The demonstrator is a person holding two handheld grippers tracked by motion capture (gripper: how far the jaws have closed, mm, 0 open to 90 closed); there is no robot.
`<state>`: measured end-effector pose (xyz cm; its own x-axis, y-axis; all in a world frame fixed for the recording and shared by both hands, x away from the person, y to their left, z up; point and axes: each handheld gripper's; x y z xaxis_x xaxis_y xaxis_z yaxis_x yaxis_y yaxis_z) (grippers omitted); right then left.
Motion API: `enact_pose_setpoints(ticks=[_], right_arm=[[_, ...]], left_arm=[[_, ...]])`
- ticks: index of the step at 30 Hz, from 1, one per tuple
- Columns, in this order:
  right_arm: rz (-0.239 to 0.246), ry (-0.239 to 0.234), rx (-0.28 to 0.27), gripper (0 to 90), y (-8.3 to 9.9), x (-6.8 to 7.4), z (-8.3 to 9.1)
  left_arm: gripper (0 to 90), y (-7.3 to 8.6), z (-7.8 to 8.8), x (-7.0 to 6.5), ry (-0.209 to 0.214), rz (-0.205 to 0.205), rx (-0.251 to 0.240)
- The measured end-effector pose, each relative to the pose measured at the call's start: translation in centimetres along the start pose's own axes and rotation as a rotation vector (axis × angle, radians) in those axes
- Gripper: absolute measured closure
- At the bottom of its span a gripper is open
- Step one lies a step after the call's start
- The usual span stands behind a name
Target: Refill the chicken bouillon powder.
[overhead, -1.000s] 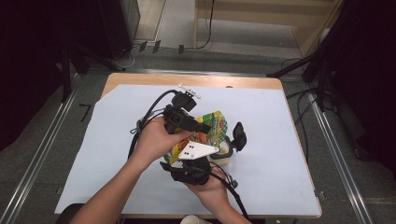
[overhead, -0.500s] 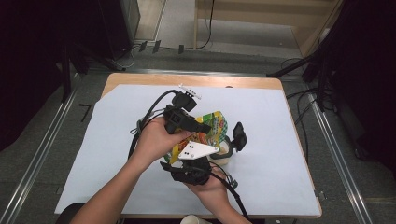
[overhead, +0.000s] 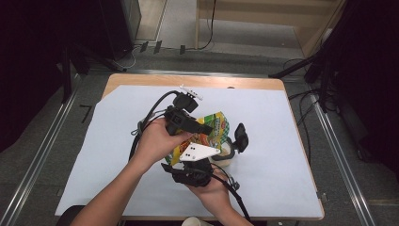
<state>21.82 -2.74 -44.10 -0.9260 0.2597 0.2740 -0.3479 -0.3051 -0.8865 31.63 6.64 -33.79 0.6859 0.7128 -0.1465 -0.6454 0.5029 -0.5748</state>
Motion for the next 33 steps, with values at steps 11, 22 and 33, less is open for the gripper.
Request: enact_pose_setpoints(ticks=[11,22,33], right_arm=[[0.002,0.001,0.006,63.3,0.13,-0.11,0.1],[-0.005,-0.004,0.002,63.2,0.08,0.01,0.17],[-0.003,-0.005,0.001,63.3,-0.02,0.1,0.2]], left_arm=[[71.3,0.05,-0.21,-0.05,0.001,0.009,0.0],[71.3,0.0,-0.14,-0.04,0.006,0.009,0.001],[71.2,0.0,0.1,-0.08,0.009,0.008,-0.007]])
Point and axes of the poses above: each handheld gripper's, and its own axes: z roughly backward along the jaws, y roughly out of its underside, x roughly to its left, and after that the axes turned 14 degrees about -y, right-handed
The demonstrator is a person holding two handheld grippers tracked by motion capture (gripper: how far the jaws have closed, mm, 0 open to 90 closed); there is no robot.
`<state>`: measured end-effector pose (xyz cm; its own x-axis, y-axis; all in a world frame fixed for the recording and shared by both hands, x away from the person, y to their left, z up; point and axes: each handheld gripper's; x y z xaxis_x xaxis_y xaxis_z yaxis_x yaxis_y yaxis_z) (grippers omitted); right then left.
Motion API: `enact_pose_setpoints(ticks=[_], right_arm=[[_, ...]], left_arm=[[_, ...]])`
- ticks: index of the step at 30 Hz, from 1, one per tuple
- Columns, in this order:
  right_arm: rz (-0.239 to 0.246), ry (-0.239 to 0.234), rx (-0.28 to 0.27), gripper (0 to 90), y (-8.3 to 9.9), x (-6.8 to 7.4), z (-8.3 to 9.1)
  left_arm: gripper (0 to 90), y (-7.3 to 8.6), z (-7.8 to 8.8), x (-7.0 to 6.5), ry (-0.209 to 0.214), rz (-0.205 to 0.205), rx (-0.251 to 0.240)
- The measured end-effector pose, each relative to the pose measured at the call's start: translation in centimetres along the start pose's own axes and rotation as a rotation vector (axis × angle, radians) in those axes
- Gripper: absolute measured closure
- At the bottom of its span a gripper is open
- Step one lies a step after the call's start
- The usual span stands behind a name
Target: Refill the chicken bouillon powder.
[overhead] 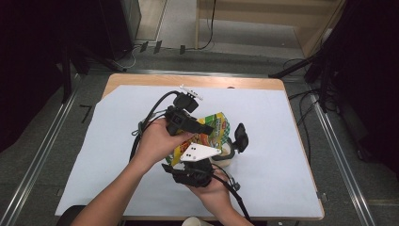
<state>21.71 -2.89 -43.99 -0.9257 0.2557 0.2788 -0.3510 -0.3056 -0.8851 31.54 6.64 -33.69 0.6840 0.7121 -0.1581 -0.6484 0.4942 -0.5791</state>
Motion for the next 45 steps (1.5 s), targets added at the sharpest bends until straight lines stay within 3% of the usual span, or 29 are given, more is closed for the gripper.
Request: enact_pose_setpoints(ticks=[27,45], right_arm=[[-0.005,0.009,0.002,63.6,0.39,0.17,-0.24],[-0.016,-0.002,-0.013,63.6,0.17,-0.03,0.1]], left_arm=[[72.5,0.16,-0.44,-0.46,-0.018,-0.02,0.025],[67.4,0.09,0.15,-0.39,0.004,-0.014,-0.015]])
Point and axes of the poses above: each handheld gripper's, and its own axes: z roughly backward along the jaws, y roughly out of its underside, x roughly to its left, and after that the axes turned 14 degrees about -y, right-handed
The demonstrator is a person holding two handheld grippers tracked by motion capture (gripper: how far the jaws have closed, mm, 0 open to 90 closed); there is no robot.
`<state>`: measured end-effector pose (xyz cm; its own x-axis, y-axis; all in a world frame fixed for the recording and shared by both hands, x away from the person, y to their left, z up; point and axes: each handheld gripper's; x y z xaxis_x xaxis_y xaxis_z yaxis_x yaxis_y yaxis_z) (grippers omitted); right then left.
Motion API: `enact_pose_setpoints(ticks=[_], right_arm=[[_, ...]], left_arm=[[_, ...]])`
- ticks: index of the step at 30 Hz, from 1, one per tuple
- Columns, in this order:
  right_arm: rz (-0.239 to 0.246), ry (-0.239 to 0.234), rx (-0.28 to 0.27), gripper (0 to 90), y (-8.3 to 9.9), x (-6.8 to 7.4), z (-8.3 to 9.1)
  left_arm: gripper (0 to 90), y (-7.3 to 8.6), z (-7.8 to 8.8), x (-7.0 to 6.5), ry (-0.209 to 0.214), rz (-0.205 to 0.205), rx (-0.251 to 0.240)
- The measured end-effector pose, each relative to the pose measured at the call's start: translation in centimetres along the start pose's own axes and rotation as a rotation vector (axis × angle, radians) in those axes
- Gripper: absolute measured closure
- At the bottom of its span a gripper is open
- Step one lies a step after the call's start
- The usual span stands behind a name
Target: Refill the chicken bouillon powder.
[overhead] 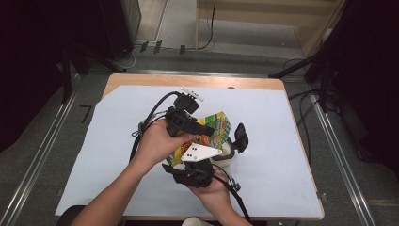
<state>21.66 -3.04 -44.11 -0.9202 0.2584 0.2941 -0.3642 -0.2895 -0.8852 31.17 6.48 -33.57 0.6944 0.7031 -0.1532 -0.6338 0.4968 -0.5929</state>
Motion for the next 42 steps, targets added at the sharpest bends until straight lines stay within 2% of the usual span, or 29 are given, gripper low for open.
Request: enact_pose_setpoints(ticks=[5,12,34,42], right_arm=[[-0.003,-0.003,-0.006,63.5,-0.04,-0.03,0.06],[-0.038,-0.019,-0.009,63.3,0.03,-0.23,-0.02],[-0.029,-0.009,-0.003,63.2,0.1,-0.23,-0.05],[-0.031,-0.02,-0.013,63.2,-0.09,0.0,0.08]], left_arm=[[66.5,-0.01,0.21,-0.12,-0.005,-0.003,-0.007],[69.0,0.0,-0.17,0.1,-0.013,-0.002,0.009],[70.1,0.05,-0.39,0.24,-0.011,-0.002,0.016],[69.7,-0.01,-0.01,0.17,0.003,0.009,-0.001]])
Point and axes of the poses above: each handheld gripper's, and its own axes: z roughly backward along the jaws, y roughly out of its underside, x roughly to its left, and after that the axes turned 14 degrees about -y, right-handed
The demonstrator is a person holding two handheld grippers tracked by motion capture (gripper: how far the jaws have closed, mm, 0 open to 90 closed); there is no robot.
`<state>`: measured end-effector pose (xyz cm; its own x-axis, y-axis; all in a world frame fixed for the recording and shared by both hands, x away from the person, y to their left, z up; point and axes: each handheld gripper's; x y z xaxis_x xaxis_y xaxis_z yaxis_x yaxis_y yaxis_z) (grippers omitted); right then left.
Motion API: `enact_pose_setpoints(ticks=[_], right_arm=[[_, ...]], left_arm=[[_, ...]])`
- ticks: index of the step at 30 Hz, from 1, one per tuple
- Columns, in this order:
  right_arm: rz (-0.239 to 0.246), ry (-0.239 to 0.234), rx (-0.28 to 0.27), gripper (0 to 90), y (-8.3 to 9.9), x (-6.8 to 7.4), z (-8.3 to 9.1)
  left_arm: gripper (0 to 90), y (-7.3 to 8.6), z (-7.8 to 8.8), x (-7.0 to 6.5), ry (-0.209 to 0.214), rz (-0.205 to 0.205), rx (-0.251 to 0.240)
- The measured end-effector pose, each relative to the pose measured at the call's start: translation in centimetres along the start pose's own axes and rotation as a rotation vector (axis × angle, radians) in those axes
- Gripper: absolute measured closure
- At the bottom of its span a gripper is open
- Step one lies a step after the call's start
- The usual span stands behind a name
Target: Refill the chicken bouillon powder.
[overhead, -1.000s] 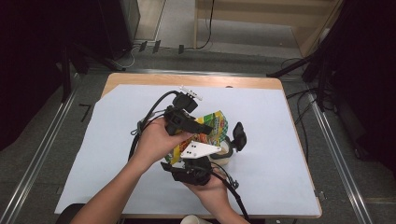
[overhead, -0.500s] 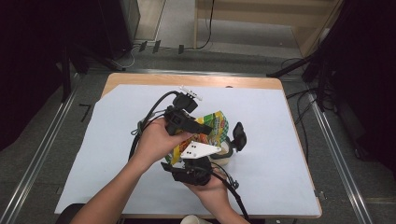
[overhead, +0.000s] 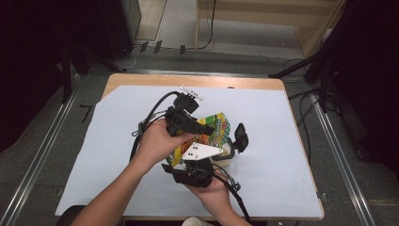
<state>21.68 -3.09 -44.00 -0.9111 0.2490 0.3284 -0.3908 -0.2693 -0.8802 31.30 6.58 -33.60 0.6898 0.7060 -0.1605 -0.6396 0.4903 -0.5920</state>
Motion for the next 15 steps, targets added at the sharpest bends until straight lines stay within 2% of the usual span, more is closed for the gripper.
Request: enact_pose_setpoints(ticks=[3,6,15], right_arm=[[0.006,0.002,-0.001,63.3,-0.1,0.06,0.03],[-0.012,-0.007,-0.001,63.2,0.01,0.04,-0.08],[-0.001,0.009,0.013,63.2,0.1,-0.08,-0.09]], left_arm=[[69.7,-0.02,0.11,-0.03,-0.004,-0.005,0.002],[70.2,0.04,-0.2,-0.05,-0.005,-0.002,0.013],[71.9,0.05,-0.45,0.22,0.001,0.009,0.019]])
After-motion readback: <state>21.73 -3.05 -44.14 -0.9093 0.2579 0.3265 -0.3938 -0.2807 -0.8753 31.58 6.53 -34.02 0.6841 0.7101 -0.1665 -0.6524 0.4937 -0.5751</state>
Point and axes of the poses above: each handheld gripper's, and its own axes: z roughly backward along the jaws, y roughly out of its underside, x roughly to its left, and after that the axes turned 14 degrees about -y, right-handed
